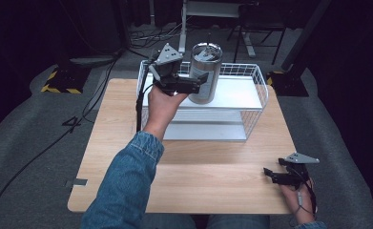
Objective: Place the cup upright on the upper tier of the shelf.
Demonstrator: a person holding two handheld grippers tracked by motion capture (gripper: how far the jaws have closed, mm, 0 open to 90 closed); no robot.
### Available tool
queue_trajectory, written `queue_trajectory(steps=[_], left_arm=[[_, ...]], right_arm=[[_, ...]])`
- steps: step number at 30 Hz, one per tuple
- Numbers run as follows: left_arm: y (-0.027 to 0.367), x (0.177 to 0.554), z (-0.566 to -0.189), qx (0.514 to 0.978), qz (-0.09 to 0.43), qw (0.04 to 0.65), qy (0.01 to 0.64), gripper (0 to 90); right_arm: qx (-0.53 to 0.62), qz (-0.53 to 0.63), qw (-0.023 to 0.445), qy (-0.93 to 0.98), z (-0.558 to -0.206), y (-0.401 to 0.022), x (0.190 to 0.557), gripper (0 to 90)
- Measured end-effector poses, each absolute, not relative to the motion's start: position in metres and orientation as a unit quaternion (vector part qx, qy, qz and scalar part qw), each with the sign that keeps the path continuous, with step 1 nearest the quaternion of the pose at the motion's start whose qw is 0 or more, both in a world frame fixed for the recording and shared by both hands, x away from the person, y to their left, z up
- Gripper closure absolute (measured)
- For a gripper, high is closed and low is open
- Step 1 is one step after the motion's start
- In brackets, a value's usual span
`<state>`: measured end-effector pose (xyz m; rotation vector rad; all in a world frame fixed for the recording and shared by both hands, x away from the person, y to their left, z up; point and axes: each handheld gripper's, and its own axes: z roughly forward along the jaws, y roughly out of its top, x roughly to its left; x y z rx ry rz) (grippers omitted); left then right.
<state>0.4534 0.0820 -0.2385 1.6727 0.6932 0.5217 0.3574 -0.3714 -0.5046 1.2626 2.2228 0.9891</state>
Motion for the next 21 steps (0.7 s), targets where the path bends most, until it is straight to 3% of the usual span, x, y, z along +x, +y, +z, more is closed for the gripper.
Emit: queue_trajectory(steps=[21], left_arm=[[0.124, 0.388, -0.247, 0.721, 0.217, 0.601, 0.268, 0.0]], right_arm=[[0.450, 0.353, 0.198, 0.796, -0.505, -0.372, 0.357, 18.0]])
